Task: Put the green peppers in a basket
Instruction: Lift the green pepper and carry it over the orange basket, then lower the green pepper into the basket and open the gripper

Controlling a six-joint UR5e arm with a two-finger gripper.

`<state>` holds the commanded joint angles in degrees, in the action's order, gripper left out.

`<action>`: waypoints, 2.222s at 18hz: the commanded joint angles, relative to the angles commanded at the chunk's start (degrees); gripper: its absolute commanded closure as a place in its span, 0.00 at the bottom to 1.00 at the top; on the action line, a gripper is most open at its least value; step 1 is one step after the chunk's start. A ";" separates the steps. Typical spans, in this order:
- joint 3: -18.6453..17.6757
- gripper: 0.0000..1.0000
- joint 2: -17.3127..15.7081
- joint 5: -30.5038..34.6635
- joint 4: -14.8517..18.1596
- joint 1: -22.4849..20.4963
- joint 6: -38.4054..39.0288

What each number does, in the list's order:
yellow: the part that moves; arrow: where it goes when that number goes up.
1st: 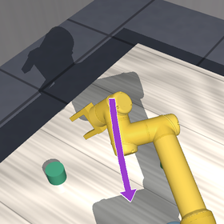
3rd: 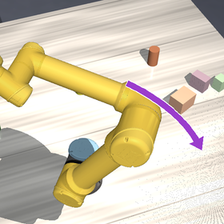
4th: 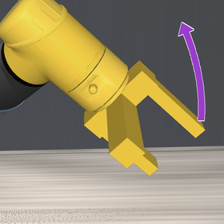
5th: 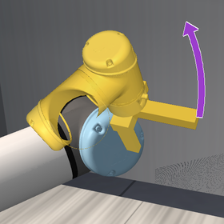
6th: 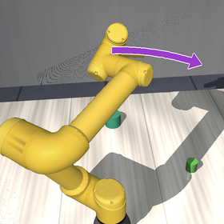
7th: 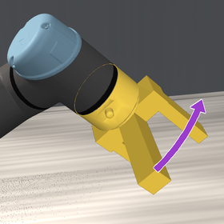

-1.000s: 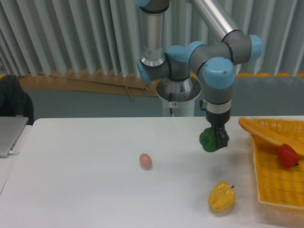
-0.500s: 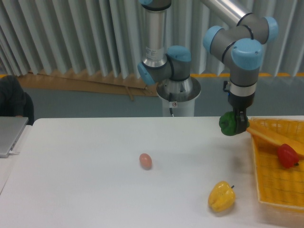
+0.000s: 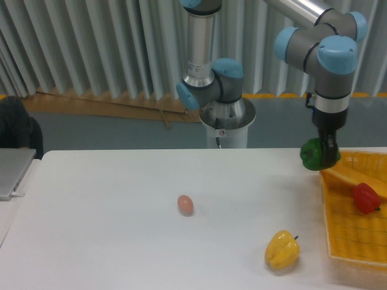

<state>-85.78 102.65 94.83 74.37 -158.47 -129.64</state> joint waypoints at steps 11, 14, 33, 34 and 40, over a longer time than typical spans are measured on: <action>1.58 0.56 9.49 0.26 -10.56 0.00 0.44; 2.37 0.56 11.08 0.26 -11.17 0.09 1.06; 0.70 0.00 12.22 0.88 -12.05 -1.58 1.06; 0.62 0.00 12.22 0.79 -12.14 -1.58 1.06; 0.27 0.00 10.30 0.62 -12.14 -0.88 7.10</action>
<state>-85.51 112.95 95.45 62.23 -159.35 -122.55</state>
